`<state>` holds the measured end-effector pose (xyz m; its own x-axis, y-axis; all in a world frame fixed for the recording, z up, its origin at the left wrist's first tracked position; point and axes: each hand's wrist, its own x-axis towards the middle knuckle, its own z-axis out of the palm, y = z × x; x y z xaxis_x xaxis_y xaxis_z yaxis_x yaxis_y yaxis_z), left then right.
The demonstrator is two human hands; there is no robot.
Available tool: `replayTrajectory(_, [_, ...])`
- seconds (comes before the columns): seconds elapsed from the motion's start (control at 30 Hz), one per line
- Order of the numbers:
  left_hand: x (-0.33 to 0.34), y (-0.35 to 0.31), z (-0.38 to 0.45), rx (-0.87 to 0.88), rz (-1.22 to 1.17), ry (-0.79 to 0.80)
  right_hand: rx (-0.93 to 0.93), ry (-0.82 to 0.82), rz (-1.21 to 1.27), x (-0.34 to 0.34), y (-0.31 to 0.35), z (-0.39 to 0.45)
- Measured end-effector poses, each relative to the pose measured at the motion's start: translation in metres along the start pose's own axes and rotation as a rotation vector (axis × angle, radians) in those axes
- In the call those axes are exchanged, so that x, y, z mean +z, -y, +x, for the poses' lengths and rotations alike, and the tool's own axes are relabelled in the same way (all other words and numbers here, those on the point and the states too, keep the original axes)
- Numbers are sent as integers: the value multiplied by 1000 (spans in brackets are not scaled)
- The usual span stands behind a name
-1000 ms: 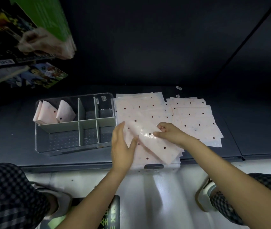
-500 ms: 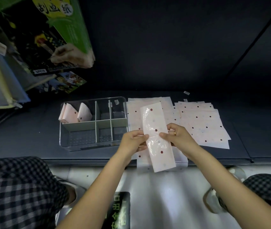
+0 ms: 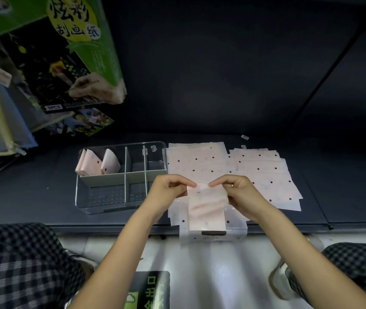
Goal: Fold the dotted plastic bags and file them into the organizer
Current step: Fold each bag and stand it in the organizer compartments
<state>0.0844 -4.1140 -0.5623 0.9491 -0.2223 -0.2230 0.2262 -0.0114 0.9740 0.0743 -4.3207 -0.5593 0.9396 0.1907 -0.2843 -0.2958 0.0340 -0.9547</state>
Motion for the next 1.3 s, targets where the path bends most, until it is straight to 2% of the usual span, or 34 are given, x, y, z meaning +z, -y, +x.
replayTrajectory(0.13, [1, -2, 2, -157, -287, -11, -98, -58, -65, 7, -1, 1])
replayTrajectory(0.17, [3, -3, 2, -206, -304, -10, -119, -72, -69, 8, -1, 2])
replayTrajectory(0.27, [12, 2, 1, -260, -161, -30, -160, -94, -86, 11, -2, 2])
replayTrajectory(0.37, [17, 7, 1, -173, -83, -138, -141, -56, -123, 10, 1, 0])
replayTrajectory(0.43, [16, 5, 0, -61, 49, -178, -144, -38, -185, 10, 5, -1])
replayTrajectory(0.57, [18, -1, -4, 183, 450, -100, -153, 84, -503, 17, 12, -3])
replayTrajectory(0.67, [18, -6, -5, 241, 449, -84, -155, 116, -709, 17, 11, -1])
replayTrajectory(0.77, [7, -5, -3, 131, 346, -3, -188, 78, -679, 11, 17, 1])
replayTrajectory(0.9, [-18, 4, -1, -66, 215, 108, -143, 16, -426, 3, 27, 5])
replayTrajectory(1.0, [-31, 7, 2, -87, 181, 105, -67, 29, -341, 8, 25, 11])
replayTrajectory(1.1, [-48, 6, 7, -91, 185, 90, -8, 41, -397, 22, 17, 20])
replayTrajectory(1.2, [-78, 2, 17, 13, 349, -49, 3, -27, -340, 44, 11, 34])
replayTrajectory(1.3, [-122, 11, 30, 87, 827, -464, -22, -106, -320, 71, 6, 49])
